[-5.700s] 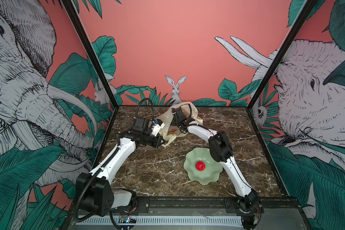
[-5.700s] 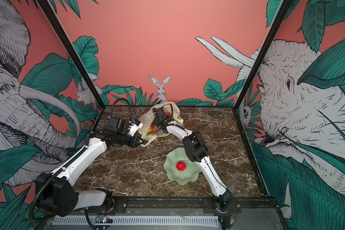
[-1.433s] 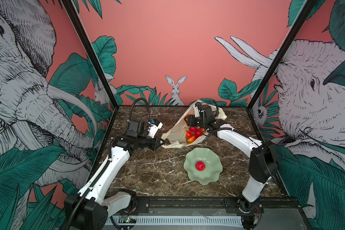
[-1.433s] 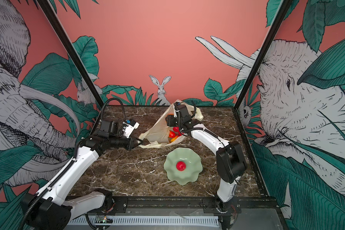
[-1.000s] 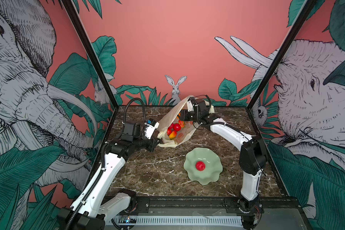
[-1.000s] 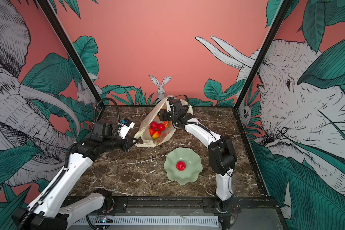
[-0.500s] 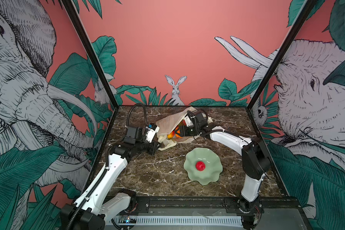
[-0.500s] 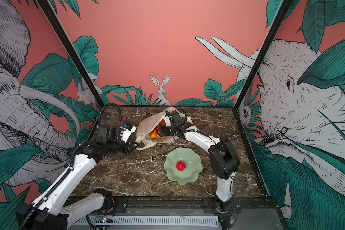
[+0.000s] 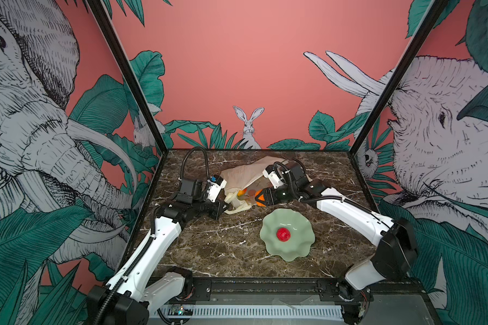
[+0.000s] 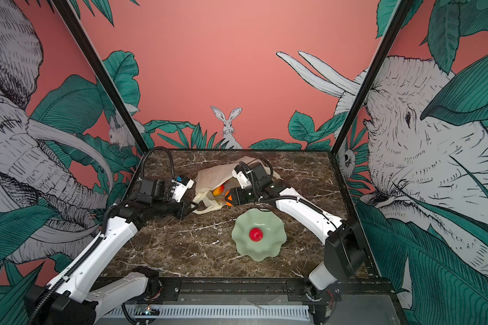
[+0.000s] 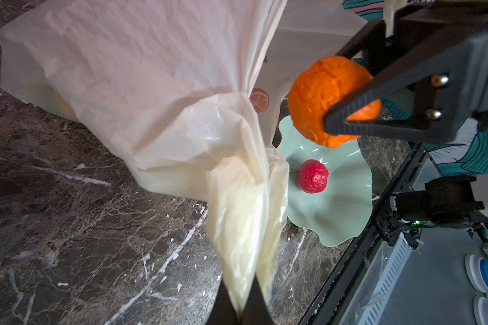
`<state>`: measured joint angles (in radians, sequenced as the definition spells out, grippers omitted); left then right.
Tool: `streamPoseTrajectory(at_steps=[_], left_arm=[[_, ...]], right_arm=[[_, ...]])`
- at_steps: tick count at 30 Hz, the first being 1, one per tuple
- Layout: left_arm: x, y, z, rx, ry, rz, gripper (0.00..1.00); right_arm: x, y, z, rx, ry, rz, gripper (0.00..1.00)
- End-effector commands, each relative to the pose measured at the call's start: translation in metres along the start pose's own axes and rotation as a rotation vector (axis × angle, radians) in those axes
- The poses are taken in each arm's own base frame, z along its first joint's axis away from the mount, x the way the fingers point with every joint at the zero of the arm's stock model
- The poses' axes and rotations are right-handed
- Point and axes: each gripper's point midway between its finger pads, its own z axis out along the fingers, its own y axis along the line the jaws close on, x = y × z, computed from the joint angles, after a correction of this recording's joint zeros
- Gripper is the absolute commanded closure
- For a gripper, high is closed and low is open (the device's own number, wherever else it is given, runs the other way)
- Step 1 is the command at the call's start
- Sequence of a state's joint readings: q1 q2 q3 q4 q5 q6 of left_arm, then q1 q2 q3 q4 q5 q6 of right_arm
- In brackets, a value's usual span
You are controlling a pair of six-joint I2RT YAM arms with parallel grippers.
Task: Take fruits out of the plastic bag
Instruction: Take out the fake fruit from the plastic bag, then place the fake fruit on the plate.
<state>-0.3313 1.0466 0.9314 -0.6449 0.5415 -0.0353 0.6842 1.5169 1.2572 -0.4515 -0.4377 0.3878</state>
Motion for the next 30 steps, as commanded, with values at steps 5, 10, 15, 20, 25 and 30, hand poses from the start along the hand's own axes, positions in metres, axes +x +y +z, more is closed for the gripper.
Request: streamPoseTrajectory(at_steps=[5,10,15,20,25,30], left_arm=[[0.006,-0.006,0.002,0.037,0.04,0.005,1.0],[0.011,-0.007,0.004,0.049,0.071,-0.008,1.0],[0.015,-0.007,0.007,0.055,0.093,-0.018,1.0],[0.014,-0.007,0.009,0.056,0.106,-0.015,1.0],[0.009,-0.007,0.007,0.048,0.103,-0.005,1.0],[0.008,-0.006,0.007,0.04,0.098,0.002,1.0]], right_arm=[[0.054,0.015,-0.041,0.002,0.107,-0.111,0.63],[0.097,-0.017,-0.068,0.185,0.179,-0.074,0.63],[0.139,-0.045,-0.082,0.323,0.248,0.054,0.62],[0.155,-0.066,-0.073,0.401,0.254,0.13,0.59],[0.16,-0.076,-0.056,0.419,0.274,0.147,0.53],[0.169,-0.089,-0.046,0.468,0.323,0.142,0.42]])
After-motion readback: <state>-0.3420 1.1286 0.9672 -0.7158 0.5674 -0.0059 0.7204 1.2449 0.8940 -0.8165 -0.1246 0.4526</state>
